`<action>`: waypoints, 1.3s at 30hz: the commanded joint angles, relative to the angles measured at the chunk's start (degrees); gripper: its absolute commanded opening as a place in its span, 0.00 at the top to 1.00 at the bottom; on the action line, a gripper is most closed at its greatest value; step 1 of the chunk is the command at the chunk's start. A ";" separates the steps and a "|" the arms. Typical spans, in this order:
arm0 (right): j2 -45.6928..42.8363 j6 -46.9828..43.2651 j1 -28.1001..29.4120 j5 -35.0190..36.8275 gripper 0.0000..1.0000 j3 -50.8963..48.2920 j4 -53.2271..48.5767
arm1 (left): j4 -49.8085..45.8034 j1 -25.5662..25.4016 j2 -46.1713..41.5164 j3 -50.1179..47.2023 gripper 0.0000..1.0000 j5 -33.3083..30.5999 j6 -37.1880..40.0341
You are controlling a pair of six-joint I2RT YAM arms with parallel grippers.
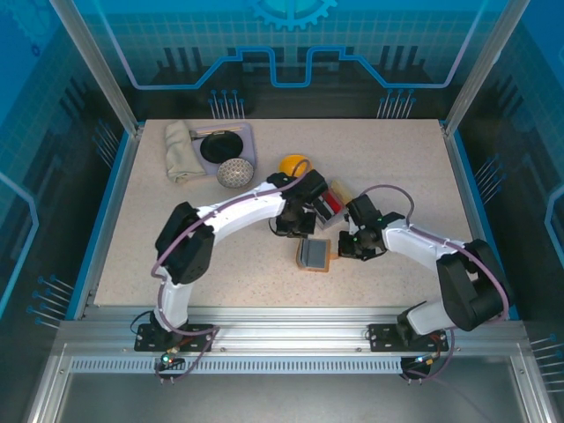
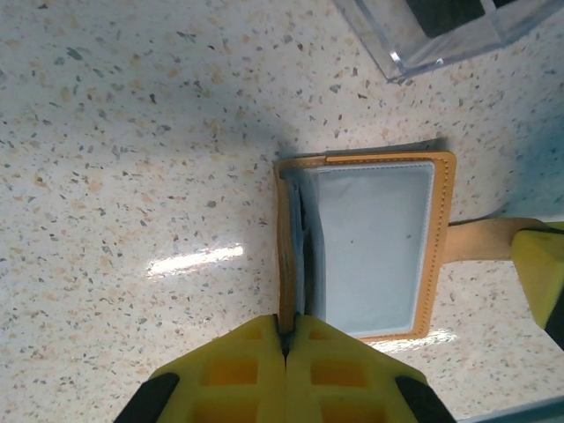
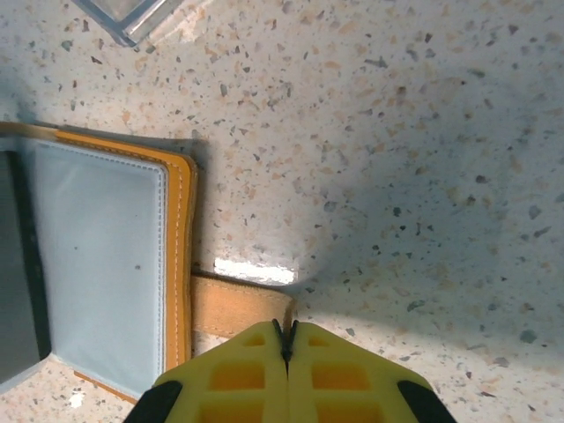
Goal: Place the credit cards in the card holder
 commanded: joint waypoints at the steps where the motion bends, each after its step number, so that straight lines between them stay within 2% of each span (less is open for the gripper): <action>1: -1.88 1.32 -1.57 -4.65 1.00 -2.11 3.46 | -8.71 -2.15 4.12 7.01 1.00 -2.93 0.64; 3: -2.17 1.65 -2.20 -5.61 1.00 -3.09 4.48 | -7.12 -2.79 6.10 8.54 1.00 -0.18 -0.17; 6: -2.61 2.37 -2.77 -5.59 1.00 -4.43 5.36 | -2.68 -3.24 8.62 9.09 0.84 6.62 -1.93; 8: -2.93 2.61 -3.17 -5.29 1.00 -5.06 5.36 | 0.64 -3.51 9.49 8.28 0.78 10.16 -3.41; 10: -3.08 2.73 -3.57 -5.01 1.00 -5.26 5.09 | 5.01 -3.40 9.87 7.06 0.67 13.77 -4.94; 15: -3.29 2.54 -4.49 -4.96 0.98 -4.78 3.94 | 12.19 -3.05 7.98 4.17 0.55 19.70 -5.67; 18: -4.00 2.25 -5.07 -5.58 0.89 -4.49 3.18 | 13.79 -1.59 3.09 0.68 0.53 18.54 -5.69; 21: -5.14 1.19 -5.64 -7.11 0.80 -3.47 1.28 | 23.30 0.75 -6.29 -9.68 0.44 20.21 -7.35; 24: -6.01 -0.65 -6.25 -8.24 0.80 -2.02 -1.64 | 27.61 2.93 -13.28 -16.23 0.39 20.70 -7.20; 29: -6.51 -1.88 -7.68 -9.37 0.78 -1.01 -3.51 | 29.16 5.85 -18.43 -23.41 0.38 20.80 -6.14; 30: -6.44 -2.12 -8.02 -10.40 0.81 -0.98 -3.39 | 30.19 6.22 -18.83 -24.89 0.38 21.37 -6.26; 39: -4.16 -3.13 -8.45 -11.55 0.88 -0.04 -3.85 | 28.87 6.69 -16.91 -28.14 0.46 19.78 -6.62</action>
